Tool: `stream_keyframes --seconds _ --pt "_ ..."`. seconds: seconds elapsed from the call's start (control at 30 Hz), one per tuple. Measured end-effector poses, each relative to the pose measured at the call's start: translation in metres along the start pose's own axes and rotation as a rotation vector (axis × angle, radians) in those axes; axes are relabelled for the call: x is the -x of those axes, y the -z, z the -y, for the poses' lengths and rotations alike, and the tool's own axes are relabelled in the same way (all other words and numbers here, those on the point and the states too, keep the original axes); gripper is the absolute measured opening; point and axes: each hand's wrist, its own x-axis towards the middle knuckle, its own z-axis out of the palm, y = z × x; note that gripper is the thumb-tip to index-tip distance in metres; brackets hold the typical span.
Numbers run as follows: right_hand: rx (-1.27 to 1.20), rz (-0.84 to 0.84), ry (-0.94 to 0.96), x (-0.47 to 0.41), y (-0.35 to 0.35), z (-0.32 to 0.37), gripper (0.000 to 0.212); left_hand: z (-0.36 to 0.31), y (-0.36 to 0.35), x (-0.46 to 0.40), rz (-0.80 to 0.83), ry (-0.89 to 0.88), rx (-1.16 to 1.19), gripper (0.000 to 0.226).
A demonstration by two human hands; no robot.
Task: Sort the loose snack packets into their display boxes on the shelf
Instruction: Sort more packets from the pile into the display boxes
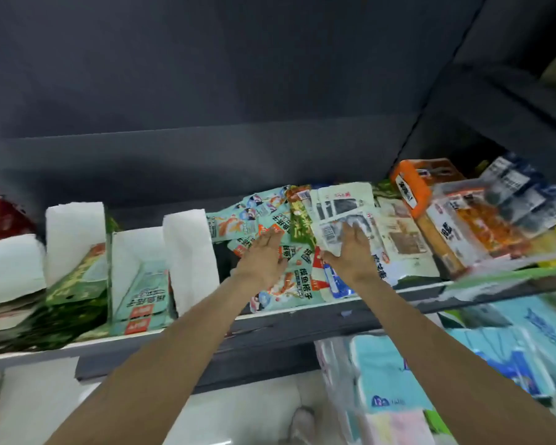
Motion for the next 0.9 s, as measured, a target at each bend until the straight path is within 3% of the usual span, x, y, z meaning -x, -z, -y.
stream_keyframes --seconds 0.17,0.27,0.37,0.47,0.57,0.63,0.7,0.8,0.9 --pt "0.336 0.015 0.069 -0.02 -0.015 -0.013 0.096 -0.004 -0.022 -0.016 0.123 0.106 -0.094 0.071" --pt "0.418 -0.057 0.215 -0.022 -0.024 -0.001 0.079 -0.006 -0.02 -0.019 0.061 0.135 -0.021 0.064" --pt "0.344 -0.098 0.381 -0.021 -0.019 0.014 0.05 -0.011 -0.01 -0.021 -0.056 0.177 0.156 0.042" --pt "0.128 -0.279 0.469 -0.021 0.001 0.026 0.033 -0.022 0.003 -0.021 -0.137 0.274 0.485 0.032" --pt "-0.358 -0.37 0.439 -0.014 0.023 0.039 0.022 -0.031 0.019 -0.016 -0.069 0.349 0.929 0.03" --pt "-0.697 -0.35 0.377 -0.006 0.034 0.053 0.017 -0.035 0.032 -0.01 0.007 0.362 1.092 0.039" --pt "-0.914 -0.296 0.32 -0.001 0.038 0.069 0.014 -0.031 0.045 -0.003 -0.041 0.395 1.219 0.044" --pt "-1.066 -0.227 0.261 0.008 0.037 0.094 0.024 -0.013 0.064 0.014 -0.134 0.475 1.436 0.04" --pt "-1.101 -0.123 0.237 0.024 0.032 0.119 0.042 0.009 0.082 0.036 -0.278 0.409 1.631 0.032"
